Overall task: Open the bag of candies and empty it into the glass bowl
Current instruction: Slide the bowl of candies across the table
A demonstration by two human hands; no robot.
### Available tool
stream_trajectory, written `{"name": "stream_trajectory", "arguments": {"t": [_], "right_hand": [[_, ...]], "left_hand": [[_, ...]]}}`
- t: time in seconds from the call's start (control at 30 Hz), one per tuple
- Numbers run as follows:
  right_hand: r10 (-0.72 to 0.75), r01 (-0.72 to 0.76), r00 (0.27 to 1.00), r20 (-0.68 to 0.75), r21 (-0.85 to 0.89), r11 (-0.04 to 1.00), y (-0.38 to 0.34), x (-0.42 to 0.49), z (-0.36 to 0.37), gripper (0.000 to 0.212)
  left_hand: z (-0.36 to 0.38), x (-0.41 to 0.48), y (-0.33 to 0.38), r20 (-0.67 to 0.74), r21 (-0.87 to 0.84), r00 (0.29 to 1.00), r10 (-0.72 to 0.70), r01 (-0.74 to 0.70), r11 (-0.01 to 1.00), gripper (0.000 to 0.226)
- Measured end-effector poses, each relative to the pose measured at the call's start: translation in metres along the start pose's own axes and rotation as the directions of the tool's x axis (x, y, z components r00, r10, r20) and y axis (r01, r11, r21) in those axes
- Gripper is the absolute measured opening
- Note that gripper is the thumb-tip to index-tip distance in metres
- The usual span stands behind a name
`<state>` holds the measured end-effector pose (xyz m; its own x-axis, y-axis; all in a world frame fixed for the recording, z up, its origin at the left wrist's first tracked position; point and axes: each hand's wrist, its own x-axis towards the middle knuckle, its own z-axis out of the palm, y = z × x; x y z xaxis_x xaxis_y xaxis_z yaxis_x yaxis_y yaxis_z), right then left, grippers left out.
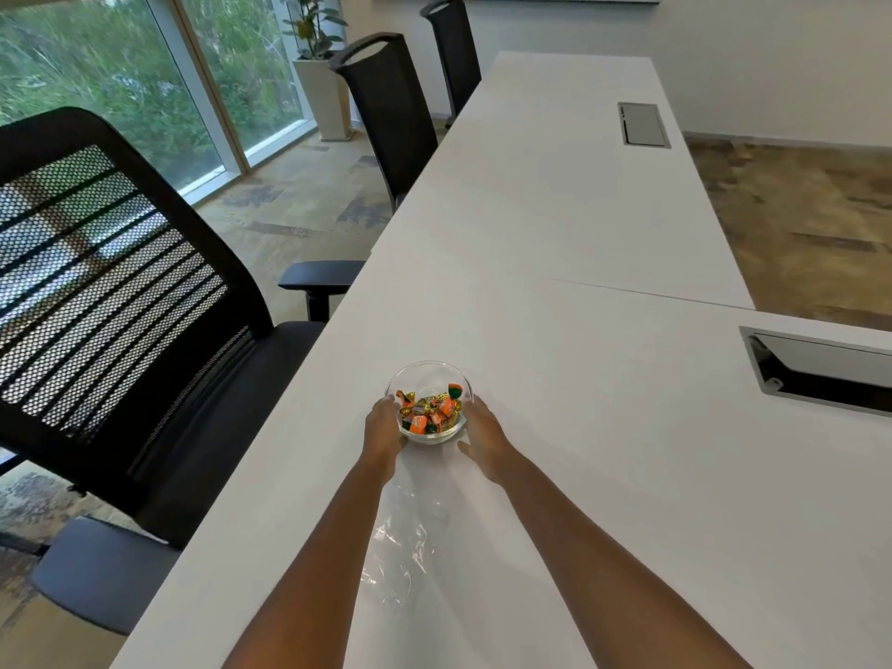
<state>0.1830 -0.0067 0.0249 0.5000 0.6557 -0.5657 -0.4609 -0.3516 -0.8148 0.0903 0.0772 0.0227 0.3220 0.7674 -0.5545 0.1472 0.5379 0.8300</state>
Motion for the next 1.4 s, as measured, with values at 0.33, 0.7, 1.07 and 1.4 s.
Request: {"name": "stream_trajectory", "arguments": {"t": [0.33, 0.7, 1.07, 1.4], "right_hand": [[-0.06, 0.061, 0.998, -0.019, 0.097, 0.993, -0.018, -0.008, -0.015, 0.038], [-0.113, 0.154, 0.973, -0.199, 0.201, 0.968, -0.047, -0.053, -0.075, 0.043], [-0.144, 0.244, 0.93, -0.337, 0.276, 0.93, -0.046, -0.096, -0.143, 0.043], [-0.119, 0.234, 0.921, -0.37, 0.285, 0.93, -0.026, -0.109, -0.174, 0.044]], "left_hand": [[0.025, -0.009, 0.007, -0.019, -0.018, 0.993, 0.114, -0.114, 0.993, 0.03], [0.095, -0.048, 0.013, 0.097, 0.06, 0.985, 0.144, -0.151, 0.987, 0.036], [0.158, -0.092, -0.007, 0.225, 0.147, 0.964, 0.14, -0.175, 0.974, 0.038], [0.179, -0.11, -0.033, 0.262, 0.225, 0.956, 0.129, -0.191, 0.955, 0.038]]}}
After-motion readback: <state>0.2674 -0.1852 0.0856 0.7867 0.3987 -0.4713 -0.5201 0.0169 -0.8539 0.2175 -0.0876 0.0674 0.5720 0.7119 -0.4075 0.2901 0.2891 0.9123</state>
